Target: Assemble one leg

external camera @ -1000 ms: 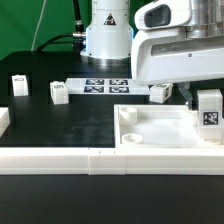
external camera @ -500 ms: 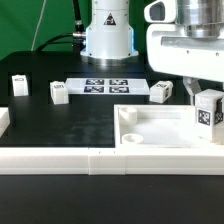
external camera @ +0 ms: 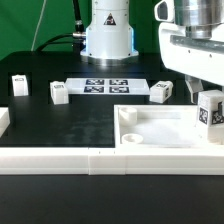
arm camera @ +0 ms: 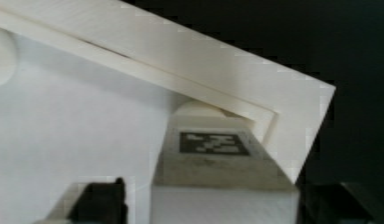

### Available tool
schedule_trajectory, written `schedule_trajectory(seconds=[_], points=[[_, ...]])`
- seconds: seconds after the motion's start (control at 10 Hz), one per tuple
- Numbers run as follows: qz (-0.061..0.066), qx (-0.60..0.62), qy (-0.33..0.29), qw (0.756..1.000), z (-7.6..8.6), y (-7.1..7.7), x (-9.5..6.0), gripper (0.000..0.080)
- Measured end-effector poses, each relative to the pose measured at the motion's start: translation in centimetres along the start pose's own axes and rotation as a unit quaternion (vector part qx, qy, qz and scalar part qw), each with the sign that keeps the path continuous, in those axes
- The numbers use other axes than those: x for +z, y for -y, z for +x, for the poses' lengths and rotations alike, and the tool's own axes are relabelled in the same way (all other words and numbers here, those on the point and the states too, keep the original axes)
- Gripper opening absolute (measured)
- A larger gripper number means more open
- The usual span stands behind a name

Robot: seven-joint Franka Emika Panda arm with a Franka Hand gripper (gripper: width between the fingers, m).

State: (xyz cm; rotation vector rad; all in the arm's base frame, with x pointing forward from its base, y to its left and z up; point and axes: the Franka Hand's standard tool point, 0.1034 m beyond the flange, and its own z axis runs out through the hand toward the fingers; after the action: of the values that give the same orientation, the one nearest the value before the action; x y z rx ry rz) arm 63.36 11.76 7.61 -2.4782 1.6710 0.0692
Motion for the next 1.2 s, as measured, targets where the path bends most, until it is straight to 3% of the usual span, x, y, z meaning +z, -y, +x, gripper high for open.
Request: schedule_trajectory(seconds=[0.1, 0.3, 0.5, 0.8, 1.2], points=[[0.000, -0.038, 0.000, 0.999, 0.00, 0.00, 0.00, 0.0608], [-0.001, -0.115, -0.001, 0.993, -0.05, 0.02, 0.00, 0.0638], [-0.008, -0.263, -0.004, 0.965, -0.10, 0.28, -0.16, 0.0647], [-0.028, -0.458, -0.014, 0.889, 0.10, 0.79, -0.69, 0.0649], [-0.033, -0.604, -0.013, 0.796, 0.14, 0.76, -0.64, 0.0649]])
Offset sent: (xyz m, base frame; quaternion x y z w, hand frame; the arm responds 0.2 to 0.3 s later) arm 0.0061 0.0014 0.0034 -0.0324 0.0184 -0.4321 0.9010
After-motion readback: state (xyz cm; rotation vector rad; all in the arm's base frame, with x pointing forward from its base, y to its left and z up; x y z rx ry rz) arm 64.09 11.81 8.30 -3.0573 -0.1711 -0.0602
